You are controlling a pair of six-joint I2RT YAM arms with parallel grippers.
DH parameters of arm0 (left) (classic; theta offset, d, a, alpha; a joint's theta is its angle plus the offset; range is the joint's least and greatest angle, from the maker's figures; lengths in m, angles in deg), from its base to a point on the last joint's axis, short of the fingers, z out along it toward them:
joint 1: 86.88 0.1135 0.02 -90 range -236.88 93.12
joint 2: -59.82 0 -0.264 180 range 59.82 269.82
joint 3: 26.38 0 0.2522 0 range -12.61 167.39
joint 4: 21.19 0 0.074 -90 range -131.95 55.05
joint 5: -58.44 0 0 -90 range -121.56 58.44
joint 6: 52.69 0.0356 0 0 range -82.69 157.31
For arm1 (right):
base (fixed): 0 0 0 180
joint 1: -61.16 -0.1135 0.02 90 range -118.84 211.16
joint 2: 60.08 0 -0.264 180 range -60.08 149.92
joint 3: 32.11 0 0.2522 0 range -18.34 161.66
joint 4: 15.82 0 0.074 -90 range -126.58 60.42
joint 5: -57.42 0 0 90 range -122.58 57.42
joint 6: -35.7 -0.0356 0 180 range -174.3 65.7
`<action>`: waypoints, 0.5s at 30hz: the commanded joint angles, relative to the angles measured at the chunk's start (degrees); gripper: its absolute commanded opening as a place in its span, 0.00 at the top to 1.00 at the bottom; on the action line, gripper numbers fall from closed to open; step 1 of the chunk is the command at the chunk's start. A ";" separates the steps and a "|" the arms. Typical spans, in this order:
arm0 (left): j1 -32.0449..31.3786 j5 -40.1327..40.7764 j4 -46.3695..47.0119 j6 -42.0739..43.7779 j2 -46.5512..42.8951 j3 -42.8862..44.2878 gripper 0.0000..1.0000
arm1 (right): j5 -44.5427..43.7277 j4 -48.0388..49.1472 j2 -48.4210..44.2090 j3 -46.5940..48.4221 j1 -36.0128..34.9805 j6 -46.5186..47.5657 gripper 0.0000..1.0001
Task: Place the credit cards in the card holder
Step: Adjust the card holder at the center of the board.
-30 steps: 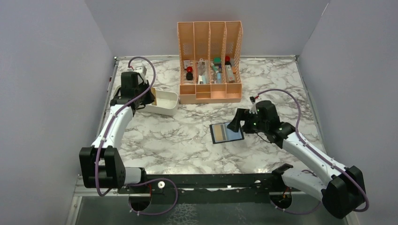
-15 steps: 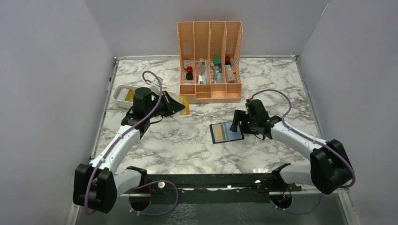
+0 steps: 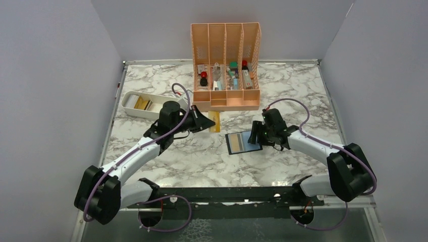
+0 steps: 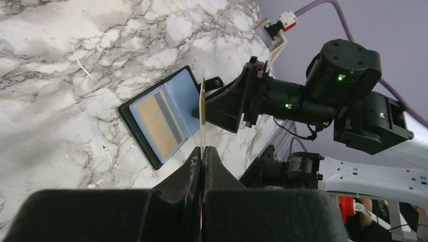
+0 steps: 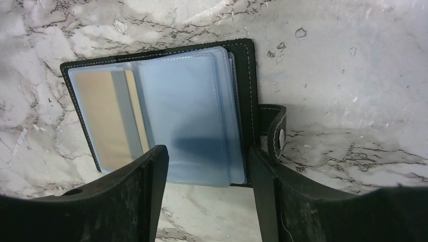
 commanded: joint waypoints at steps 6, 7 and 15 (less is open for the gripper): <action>-3.34 3.93 6.28 0.48 4.79 -1.44 1.00 | 5.07 3.45 -2.03 -4.79 0.11 -1.16 0.38; -3.76 4.59 6.30 0.57 5.06 -1.31 1.00 | 5.95 3.79 -2.18 -5.08 0.04 -1.21 0.41; -7.33 6.93 6.82 0.89 10.71 1.45 1.00 | 11.35 5.50 -4.85 -7.20 -2.03 -3.87 0.50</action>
